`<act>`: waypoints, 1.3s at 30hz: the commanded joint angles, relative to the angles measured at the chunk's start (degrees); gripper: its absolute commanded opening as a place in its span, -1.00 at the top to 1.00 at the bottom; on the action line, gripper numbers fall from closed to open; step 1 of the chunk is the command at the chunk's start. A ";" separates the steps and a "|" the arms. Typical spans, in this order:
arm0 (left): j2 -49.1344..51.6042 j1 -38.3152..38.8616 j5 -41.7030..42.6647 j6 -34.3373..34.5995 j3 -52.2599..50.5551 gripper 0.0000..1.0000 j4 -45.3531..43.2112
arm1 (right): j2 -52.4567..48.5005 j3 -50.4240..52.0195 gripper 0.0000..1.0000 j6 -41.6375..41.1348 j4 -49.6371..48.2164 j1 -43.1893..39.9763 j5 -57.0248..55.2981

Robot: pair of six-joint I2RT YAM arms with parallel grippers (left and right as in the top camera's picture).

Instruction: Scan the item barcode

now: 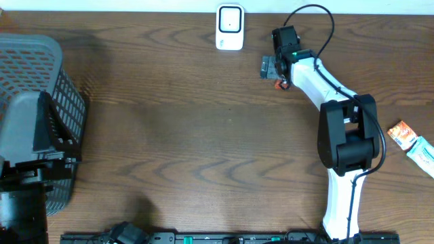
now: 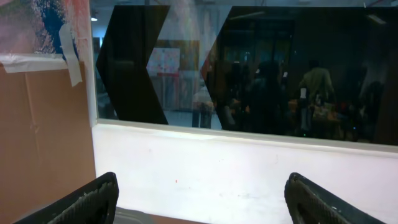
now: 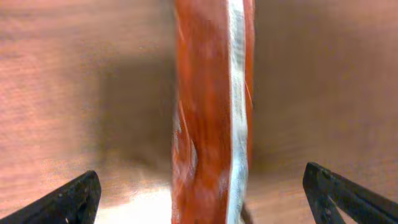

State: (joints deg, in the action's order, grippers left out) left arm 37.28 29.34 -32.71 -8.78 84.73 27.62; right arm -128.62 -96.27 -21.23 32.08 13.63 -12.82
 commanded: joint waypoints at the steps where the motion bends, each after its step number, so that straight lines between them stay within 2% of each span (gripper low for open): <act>1: -0.33 -0.20 0.33 0.52 -0.15 -0.71 -0.04 | 0.22 -0.57 -0.99 -9.51 1.60 0.50 3.02; 4: -0.33 -0.20 0.33 0.52 -0.15 -0.71 -0.04 | -1.88 -0.24 -0.97 -10.97 1.57 0.72 4.07; 12: -0.33 -0.20 0.33 0.55 -0.15 -0.71 -0.07 | -11.67 -0.24 -0.65 -13.31 -0.37 -0.31 3.87; 13: -0.33 -0.20 0.33 0.52 -0.15 -0.71 -0.07 | -12.50 -0.24 -0.36 -13.22 -1.36 -0.44 3.85; 14: -0.33 -0.20 0.33 0.52 -0.15 -0.71 -0.07 | -13.03 -0.24 0.09 -13.05 -2.38 -0.57 3.85; 15: -0.33 -0.20 0.33 0.52 -0.15 -0.71 -0.07 | -13.07 -0.24 0.64 -12.55 -2.93 -0.72 3.91; 16: -0.33 -0.17 0.33 0.52 -0.15 -0.71 -0.07 | -13.07 -0.26 0.98 -12.50 -2.93 -0.90 4.09; 20: -0.33 -0.20 0.33 0.52 -0.15 -0.72 -0.09 | -10.34 -0.26 0.97 -12.04 0.59 -0.98 4.70; 26: -0.33 -0.20 0.33 0.52 -0.15 -0.71 -0.04 | 2.32 -0.28 0.97 -1.81 2.82 -0.39 1.95; 29: -0.33 -0.17 0.33 0.55 -0.15 -0.71 -0.04 | 9.64 -0.28 0.97 6.93 0.83 0.11 1.53; 31: -0.33 -0.17 0.33 0.55 -0.15 -0.72 -0.02 | 13.18 -0.28 0.97 12.13 0.04 0.76 -4.17; 39: -0.33 -0.17 0.33 0.52 -0.15 -0.71 0.00 | 16.59 -0.28 0.97 35.87 -3.23 8.11 -22.58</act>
State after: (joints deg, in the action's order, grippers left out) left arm 37.28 29.34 -32.71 -8.80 84.73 27.68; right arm -111.20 -96.55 0.56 29.17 17.76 -25.19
